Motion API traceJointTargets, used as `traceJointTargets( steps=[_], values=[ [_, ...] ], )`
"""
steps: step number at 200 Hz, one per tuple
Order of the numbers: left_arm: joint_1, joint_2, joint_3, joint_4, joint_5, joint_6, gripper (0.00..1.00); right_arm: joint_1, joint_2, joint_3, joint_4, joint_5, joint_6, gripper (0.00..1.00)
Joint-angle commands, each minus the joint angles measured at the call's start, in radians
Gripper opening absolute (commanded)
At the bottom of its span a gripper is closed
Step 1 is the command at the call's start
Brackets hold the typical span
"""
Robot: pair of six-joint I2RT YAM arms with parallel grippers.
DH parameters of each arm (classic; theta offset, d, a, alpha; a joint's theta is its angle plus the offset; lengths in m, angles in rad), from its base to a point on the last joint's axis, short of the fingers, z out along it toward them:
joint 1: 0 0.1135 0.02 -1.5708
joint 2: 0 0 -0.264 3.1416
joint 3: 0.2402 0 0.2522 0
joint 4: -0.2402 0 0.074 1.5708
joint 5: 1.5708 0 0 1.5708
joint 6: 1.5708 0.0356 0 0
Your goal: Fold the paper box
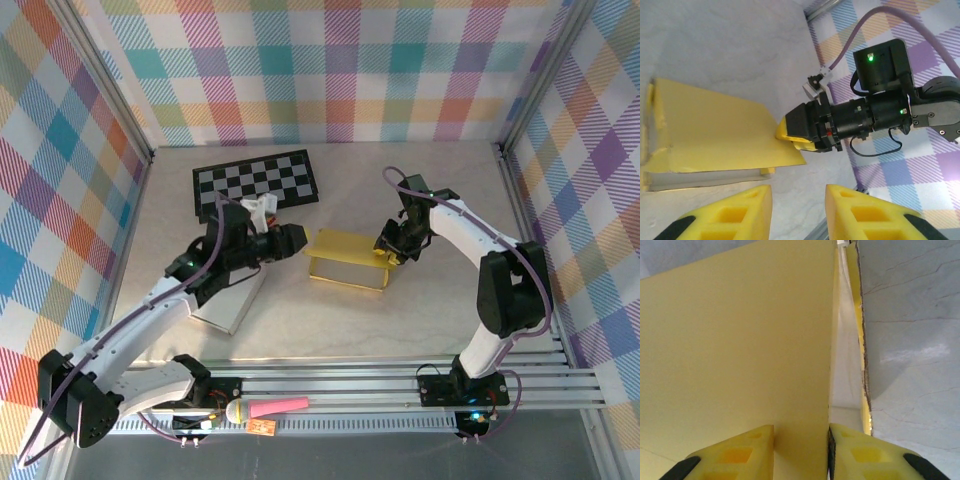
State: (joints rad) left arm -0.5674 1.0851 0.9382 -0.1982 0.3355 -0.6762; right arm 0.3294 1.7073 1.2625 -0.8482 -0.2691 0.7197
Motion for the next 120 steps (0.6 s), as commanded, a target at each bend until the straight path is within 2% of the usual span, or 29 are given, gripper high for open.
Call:
traceJointTargets(
  steps=[1, 21, 68, 120],
  values=[
    [0.069, 0.081, 0.08, -0.267, -0.001, 0.111, 0.31, 0.007, 0.023, 0.014, -0.049, 0.049, -0.07, 0.32],
    [0.101, 0.201, 0.14, -0.27, 0.091, 0.158, 0.31, 0.006, 0.031, 0.024, -0.057, 0.063, -0.1, 0.32],
    [0.104, 0.547, 0.304, -0.332, 0.185, 0.257, 0.33, 0.006, 0.036, 0.027, -0.059, 0.097, -0.162, 0.34],
    [0.088, 0.729, 0.333, -0.262, 0.214, 0.274, 0.4, 0.006, 0.054, 0.027, -0.057, 0.107, -0.182, 0.34]
  ],
)
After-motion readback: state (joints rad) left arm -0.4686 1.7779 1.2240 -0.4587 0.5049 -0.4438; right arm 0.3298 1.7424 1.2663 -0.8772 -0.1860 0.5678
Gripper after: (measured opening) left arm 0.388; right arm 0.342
